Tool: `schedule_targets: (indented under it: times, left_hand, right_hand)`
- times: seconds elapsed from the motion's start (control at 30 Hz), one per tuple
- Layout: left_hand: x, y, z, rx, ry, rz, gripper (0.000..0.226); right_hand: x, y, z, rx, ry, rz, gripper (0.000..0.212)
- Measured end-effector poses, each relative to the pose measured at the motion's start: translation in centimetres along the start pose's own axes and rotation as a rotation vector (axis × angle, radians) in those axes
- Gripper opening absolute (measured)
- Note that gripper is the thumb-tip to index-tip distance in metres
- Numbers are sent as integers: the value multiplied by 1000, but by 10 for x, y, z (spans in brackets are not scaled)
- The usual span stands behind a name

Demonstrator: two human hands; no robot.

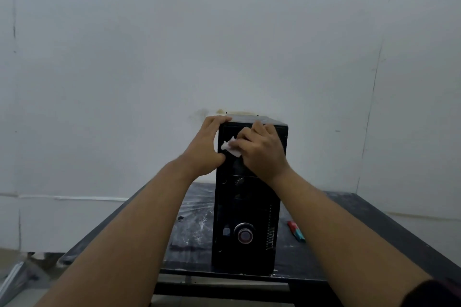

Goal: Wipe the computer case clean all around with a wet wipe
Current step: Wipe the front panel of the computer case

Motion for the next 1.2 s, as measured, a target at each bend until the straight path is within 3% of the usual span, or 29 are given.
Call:
schedule_targets:
  times: [0.13, 0.2, 0.43, 0.6, 0.73, 0.87, 1.03, 1.2]
  left_hand:
    - [-4, 2, -1, 16, -6, -14, 89]
    - [-8, 4, -2, 16, 1, -2, 88]
    - [-10, 6, -2, 25, -8, 85, 90]
    - [-13, 10, 0, 40, 35, 146, 90]
    - [-13, 11, 0, 32, 50, 164, 87]
    - [-6, 13, 2, 23, 36, 206, 85]
    - [-11, 16, 2, 47, 40, 298, 94]
    - [-16, 19, 2, 51, 93, 424, 99]
  right_hand:
    - [10, 28, 21, -250, 77, -2, 7]
    - [9, 23, 15, -326, 111, 68, 13]
    - [5, 15, -5, 11, -48, 12, 18]
    - [22, 39, 8, -301, 84, -4, 12]
    - [9, 15, -20, -127, 14, 94, 15]
    - [13, 21, -15, 82, -76, -70, 17]
    - [32, 50, -1, -323, 76, -41, 17]
    - [18, 24, -34, -113, -26, 46, 16]
Point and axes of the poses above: each hand's wrist, its own z-axis towards the middle knuckle, its own x-axis out of the back of the hand, y = z × x, the point moved 5 cm from there along z, towards the middle knuckle, and after that the axes turned 9 degrees about -y, right-handed, at the moved point
